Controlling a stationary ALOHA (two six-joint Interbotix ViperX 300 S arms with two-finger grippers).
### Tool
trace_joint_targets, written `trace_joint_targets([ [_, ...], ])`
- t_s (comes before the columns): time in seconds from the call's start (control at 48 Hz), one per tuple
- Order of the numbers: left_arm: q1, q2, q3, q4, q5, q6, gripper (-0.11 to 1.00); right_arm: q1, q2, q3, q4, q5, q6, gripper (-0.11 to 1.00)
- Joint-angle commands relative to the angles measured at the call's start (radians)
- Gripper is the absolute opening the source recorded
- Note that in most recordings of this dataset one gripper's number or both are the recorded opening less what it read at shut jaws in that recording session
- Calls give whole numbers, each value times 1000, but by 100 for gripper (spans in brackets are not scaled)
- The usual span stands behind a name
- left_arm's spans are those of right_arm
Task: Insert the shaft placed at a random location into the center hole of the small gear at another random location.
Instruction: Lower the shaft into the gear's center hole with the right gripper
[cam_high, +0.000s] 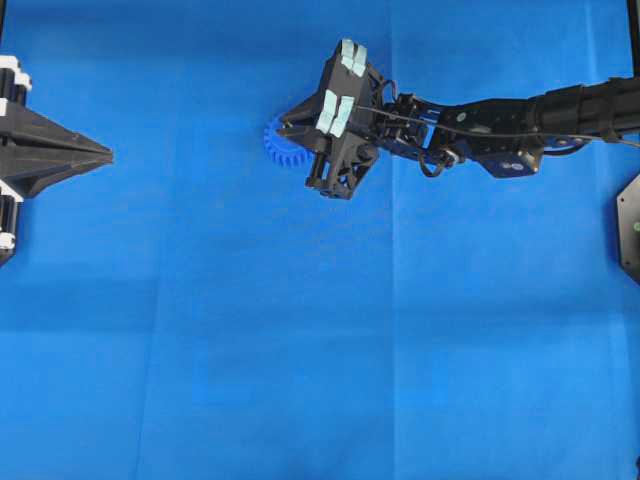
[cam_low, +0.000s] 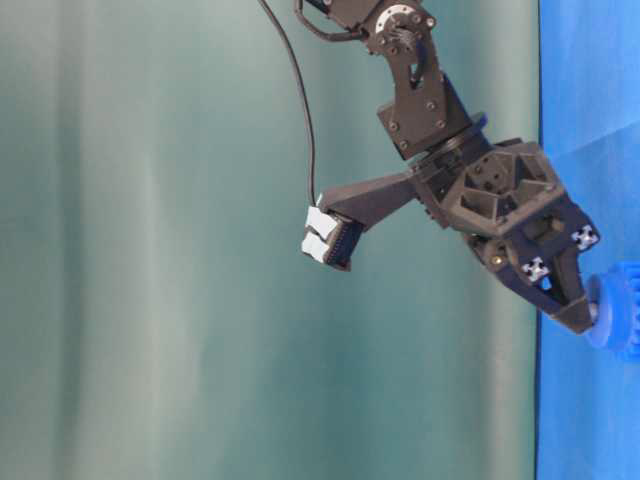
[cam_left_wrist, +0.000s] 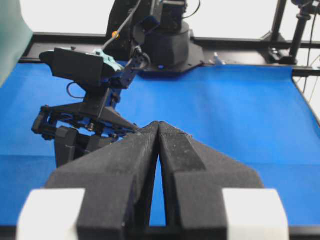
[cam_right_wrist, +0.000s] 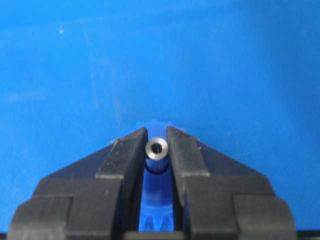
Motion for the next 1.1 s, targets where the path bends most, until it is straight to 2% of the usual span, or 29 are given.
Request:
trace_joint_targets([
  [0.0, 0, 3, -8, 3, -5, 0, 0, -3, -17, -25, -2, -11, 0, 3],
  [0.833, 2, 3, -8, 2, -3, 0, 0, -3, -14, -20, -2, -5, 2, 4],
  [0.937, 0, 3, -8, 2, -3, 0, 0, -2, -15, -21, 0, -5, 3, 16],
  [1.083, 2, 3, -8, 2, 6, 0, 0, -2, -15, -23, 3, -9, 8, 51],
])
